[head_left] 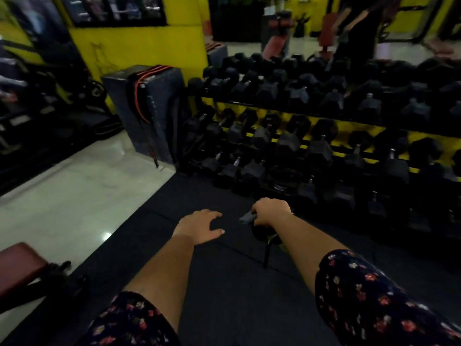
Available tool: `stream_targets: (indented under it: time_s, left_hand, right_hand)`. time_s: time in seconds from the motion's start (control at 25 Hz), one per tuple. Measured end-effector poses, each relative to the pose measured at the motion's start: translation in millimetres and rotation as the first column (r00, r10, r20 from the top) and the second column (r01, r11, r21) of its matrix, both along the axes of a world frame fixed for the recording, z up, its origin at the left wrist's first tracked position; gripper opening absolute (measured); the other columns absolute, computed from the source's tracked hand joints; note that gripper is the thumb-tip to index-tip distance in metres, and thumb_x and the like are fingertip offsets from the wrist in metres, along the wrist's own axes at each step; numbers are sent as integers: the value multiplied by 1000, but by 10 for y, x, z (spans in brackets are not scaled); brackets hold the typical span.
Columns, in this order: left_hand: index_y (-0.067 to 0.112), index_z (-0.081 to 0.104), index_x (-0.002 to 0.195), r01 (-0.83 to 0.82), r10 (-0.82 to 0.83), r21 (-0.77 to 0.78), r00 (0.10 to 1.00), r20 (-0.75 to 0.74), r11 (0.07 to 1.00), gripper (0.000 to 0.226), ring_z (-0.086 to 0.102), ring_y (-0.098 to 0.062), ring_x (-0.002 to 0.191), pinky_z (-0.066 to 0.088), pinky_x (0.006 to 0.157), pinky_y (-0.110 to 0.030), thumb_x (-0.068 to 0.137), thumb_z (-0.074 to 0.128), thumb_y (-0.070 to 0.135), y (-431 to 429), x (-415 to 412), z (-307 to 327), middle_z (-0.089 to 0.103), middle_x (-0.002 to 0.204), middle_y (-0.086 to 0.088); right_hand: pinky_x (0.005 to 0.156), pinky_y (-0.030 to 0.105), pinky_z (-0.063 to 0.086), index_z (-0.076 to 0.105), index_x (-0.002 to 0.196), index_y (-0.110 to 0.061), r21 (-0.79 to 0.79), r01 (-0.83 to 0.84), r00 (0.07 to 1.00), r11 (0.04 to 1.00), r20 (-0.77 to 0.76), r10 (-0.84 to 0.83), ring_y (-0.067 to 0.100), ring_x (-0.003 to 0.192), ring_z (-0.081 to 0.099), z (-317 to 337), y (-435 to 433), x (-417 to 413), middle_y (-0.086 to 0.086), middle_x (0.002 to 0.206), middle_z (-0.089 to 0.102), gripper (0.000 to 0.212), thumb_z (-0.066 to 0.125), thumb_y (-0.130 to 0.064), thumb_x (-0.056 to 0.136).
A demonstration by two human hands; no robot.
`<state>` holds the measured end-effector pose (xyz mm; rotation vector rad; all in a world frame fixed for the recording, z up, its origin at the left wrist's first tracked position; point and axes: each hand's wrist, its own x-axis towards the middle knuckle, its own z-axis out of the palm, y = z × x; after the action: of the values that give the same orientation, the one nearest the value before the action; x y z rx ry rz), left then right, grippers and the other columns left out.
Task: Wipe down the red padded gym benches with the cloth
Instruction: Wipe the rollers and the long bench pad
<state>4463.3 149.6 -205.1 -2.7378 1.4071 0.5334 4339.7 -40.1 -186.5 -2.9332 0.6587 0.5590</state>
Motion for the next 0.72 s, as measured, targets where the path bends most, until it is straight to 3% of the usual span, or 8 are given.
stream_targets:
  time_s: [0.32,0.72]
  left_hand:
    - [38,34,149,-356,356,-9,934,-11,934,64,43,-20,133,43,103,-41,91,52,59,1235,1495,-143,43,148,3]
    - [36,32,150,-704,705,51,709,-18,709,66,45,-22,132,43,101,-39,92,52,59,3425,2921,-251,42,148,0]
  right_hand:
    - [70,35,49,62,123,-28,24,-331,943,943,37,330,26,100,61,-107,1000,2197,0,120,58,35,57,-31,88]
    - [67,35,43,64,114,-23,33,-639,769,768,53,637,27,91,59,-189,3037,4423,4,113,59,27,57,-31,89]
